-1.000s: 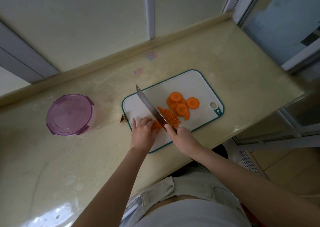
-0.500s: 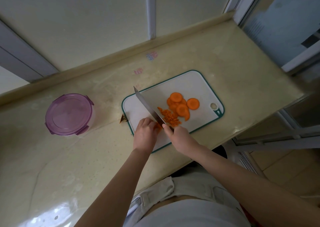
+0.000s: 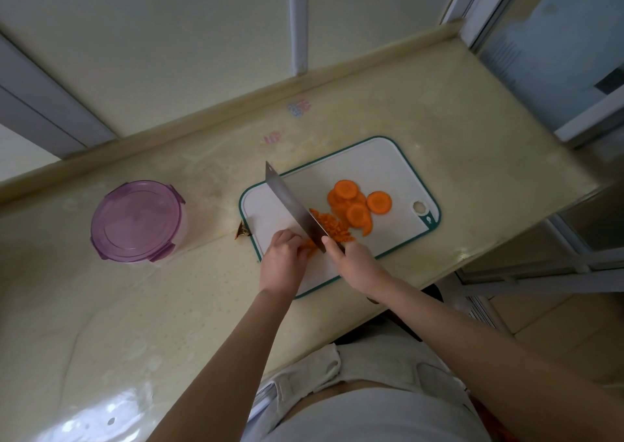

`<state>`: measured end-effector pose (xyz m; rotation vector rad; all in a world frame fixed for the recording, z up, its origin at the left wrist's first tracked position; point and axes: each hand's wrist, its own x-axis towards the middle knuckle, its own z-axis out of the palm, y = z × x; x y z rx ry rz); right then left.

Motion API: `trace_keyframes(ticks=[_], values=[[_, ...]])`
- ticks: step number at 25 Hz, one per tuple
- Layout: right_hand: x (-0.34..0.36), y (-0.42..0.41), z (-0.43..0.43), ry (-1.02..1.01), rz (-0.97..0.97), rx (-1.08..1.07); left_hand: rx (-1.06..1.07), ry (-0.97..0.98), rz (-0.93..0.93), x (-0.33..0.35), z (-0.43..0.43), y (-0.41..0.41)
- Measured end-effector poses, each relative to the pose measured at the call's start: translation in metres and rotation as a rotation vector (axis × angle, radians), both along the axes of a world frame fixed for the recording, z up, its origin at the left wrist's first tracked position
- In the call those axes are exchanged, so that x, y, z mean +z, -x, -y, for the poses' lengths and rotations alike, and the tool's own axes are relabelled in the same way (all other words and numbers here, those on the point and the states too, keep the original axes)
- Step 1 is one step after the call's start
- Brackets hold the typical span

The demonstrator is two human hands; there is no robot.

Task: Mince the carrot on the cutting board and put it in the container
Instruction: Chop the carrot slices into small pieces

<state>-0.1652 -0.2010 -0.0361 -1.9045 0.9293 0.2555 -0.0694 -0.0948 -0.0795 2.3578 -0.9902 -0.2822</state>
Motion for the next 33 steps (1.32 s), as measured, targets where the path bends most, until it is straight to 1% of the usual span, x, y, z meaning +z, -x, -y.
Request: trace_keyframes(ticks=[3, 6, 8, 12, 17, 20, 25, 28, 30, 33], values=[[0.002, -0.002, -0.002, -0.017, 0.013, -0.031, -0.006, -0.046, 0.011, 0.0, -0.001, -0.002], [0.006, -0.002, -0.001, -0.019, 0.035, -0.037, -0.043, -0.056, 0.154, -0.005, -0.005, -0.003], [0.007, 0.0, 0.0, -0.02, 0.046, -0.026, -0.06, -0.061, 0.191, -0.003, -0.006, -0.004], [0.006, 0.007, -0.001, -0.026, 0.029, -0.008, -0.09, -0.056, 0.187, -0.004, -0.012, -0.003], [0.007, 0.012, -0.003, -0.01, 0.01, 0.015, 0.003, -0.015, 0.047, -0.004, -0.01, -0.002], [0.009, 0.012, -0.004, -0.001, 0.005, 0.025, 0.005, 0.032, 0.003, -0.003, -0.007, -0.005], [0.006, 0.008, -0.008, 0.034, -0.033, 0.038, -0.007, 0.043, -0.019, -0.001, -0.005, -0.005], [0.008, 0.001, -0.009, 0.069, -0.078, 0.114, -0.008, 0.037, -0.011, -0.003, -0.004, -0.006], [0.007, -0.001, -0.012, 0.082, -0.062, 0.147, -0.013, 0.043, 0.0, -0.004, -0.004, -0.007], [0.003, 0.001, -0.014, 0.106, -0.027, 0.112, -0.004, 0.054, 0.006, -0.007, -0.005, -0.006]])
